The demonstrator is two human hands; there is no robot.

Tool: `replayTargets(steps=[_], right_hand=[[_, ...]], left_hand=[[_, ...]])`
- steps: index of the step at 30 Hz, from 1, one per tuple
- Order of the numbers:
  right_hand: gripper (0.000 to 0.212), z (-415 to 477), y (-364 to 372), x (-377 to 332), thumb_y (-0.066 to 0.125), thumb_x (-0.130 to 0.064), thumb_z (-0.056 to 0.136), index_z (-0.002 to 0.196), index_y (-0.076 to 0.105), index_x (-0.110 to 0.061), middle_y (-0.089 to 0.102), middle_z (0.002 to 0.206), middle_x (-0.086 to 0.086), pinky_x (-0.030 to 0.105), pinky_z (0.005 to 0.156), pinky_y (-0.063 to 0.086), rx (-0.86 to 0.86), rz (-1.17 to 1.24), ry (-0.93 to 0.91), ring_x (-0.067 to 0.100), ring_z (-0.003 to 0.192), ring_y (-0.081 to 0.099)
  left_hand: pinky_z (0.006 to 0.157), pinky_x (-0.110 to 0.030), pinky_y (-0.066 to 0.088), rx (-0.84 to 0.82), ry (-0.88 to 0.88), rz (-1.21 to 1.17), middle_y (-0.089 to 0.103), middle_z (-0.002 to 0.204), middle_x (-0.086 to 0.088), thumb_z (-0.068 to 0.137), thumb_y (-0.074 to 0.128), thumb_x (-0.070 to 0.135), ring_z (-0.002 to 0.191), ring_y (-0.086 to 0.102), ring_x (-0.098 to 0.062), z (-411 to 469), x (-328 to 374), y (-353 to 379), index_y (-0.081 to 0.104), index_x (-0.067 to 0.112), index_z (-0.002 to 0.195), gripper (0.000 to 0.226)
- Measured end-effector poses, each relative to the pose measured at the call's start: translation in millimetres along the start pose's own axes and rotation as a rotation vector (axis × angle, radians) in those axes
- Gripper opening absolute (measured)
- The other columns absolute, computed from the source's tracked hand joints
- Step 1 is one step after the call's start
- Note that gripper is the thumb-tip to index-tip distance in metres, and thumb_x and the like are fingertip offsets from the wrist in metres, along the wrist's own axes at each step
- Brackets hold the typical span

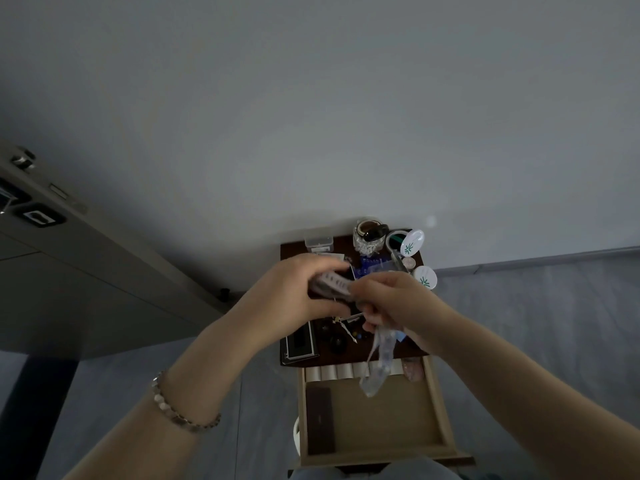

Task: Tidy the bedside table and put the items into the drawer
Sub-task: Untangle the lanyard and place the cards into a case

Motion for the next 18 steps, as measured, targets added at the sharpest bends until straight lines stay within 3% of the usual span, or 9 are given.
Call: replayTargets(steps=[2,4,7,10,12,15,18], right_hand=[[0.014,0,5,0,0.054,-0.019,0.086,0.08,0.06,-0.008,0.045,0.05,-0.005,0.021,0.052,0.045,-0.081,0.347,0.015,0.005,0.04,0.039],[0.014,-1,15,-3,0.053,-0.023,0.081,0.076,0.057,-0.011,0.042,0.051,-0.004,0.021,0.051,0.046,-0.177,0.553,0.017,0.005,0.041,0.037],[0.018,-1,30,-3,0.052,-0.028,0.082,0.073,0.059,-0.014,0.044,0.055,-0.003,0.022,0.053,0.049,-0.26,0.564,0.007,0.005,0.044,0.04],[0.022,0,30,6,0.054,-0.033,0.079,0.08,0.058,-0.011,0.051,0.058,-0.001,0.026,0.058,0.05,-0.253,0.378,0.044,0.008,0.049,0.048],[0.027,2,19,13,0.054,-0.034,0.081,0.085,0.06,-0.009,0.056,0.061,0.0,0.029,0.065,0.05,-0.206,0.194,0.067,0.011,0.053,0.053],[0.033,1,8,14,0.044,-0.036,0.093,0.082,0.061,-0.009,0.058,0.057,-0.003,0.023,0.062,0.048,-0.165,-0.005,0.114,0.009,0.05,0.053],[0.043,1,6,12,0.037,-0.043,0.095,0.076,0.06,-0.011,0.061,0.055,-0.003,0.023,0.059,0.049,-0.158,-0.143,0.152,0.01,0.049,0.054]], left_hand=[[0.09,-0.029,0.051,0.089,-0.115,-0.606,0.069,0.1,0.01,0.056,0.081,0.045,0.096,0.064,-0.005,-1,-11,0,0.062,0.036,0.104,0.053],[0.088,-0.035,0.053,0.086,-0.155,-1.059,0.072,0.102,0.0,0.051,0.084,0.047,0.093,0.068,-0.016,0,-15,15,0.063,0.022,0.106,0.065],[0.07,-0.026,0.054,0.096,-0.184,-1.294,0.073,0.096,-0.005,0.06,0.073,0.033,0.068,0.066,-0.014,-3,-8,29,0.064,0.012,0.104,0.05],[0.073,-0.028,0.052,0.204,-0.265,-1.146,0.074,0.086,-0.003,0.063,0.066,0.027,0.069,0.068,-0.012,-6,-19,24,0.067,0.015,0.093,0.033],[0.074,-0.018,0.051,0.217,-0.241,-0.899,0.074,0.079,0.007,0.064,0.067,0.028,0.077,0.069,-0.005,-7,-20,9,0.068,0.023,0.087,0.023],[0.068,-0.008,0.048,0.034,-0.125,-0.456,0.07,0.079,0.015,0.075,0.07,0.022,0.078,0.066,0.003,-8,-3,0,0.066,0.029,0.088,0.016],[0.069,-0.018,0.046,-0.057,-0.049,0.001,0.066,0.088,0.005,0.079,0.069,0.032,0.08,0.062,-0.007,-6,6,-4,0.069,0.022,0.096,0.02]])
Point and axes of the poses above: each hand's wrist, its own z-axis towards the middle knuckle, its own y-axis out of the palm, x = y × z, the point moved 8 cm from there along z, towards the middle knuckle
